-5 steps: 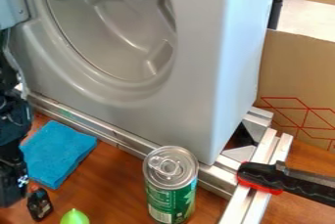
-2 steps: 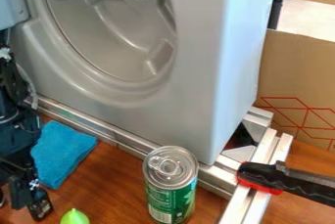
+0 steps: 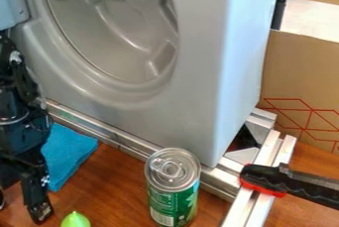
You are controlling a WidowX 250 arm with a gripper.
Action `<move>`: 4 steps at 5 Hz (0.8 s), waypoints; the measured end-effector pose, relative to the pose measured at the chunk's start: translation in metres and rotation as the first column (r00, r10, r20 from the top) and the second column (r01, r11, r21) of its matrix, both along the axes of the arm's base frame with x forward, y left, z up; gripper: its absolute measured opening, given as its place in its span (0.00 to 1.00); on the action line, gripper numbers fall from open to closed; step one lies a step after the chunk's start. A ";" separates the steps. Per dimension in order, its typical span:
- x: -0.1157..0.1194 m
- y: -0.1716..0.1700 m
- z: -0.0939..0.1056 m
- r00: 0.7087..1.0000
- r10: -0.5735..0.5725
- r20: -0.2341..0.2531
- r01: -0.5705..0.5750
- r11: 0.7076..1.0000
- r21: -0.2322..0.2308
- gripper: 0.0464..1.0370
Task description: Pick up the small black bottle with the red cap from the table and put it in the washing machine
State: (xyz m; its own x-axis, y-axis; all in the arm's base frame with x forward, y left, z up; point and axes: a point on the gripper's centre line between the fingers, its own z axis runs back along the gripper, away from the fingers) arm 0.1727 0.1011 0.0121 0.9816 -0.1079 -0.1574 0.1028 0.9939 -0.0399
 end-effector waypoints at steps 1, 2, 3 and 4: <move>0.011 -0.008 -0.007 1.000 -0.026 0.007 0.026 1.000 -0.018 0.96; 0.016 -0.014 -0.011 1.000 -0.026 0.006 0.026 0.999 -0.031 0.96; 0.018 -0.023 -0.014 0.999 -0.034 -0.007 0.034 0.999 -0.039 0.96; 0.013 -0.024 -0.021 0.999 -0.017 -0.045 0.016 0.999 -0.043 0.96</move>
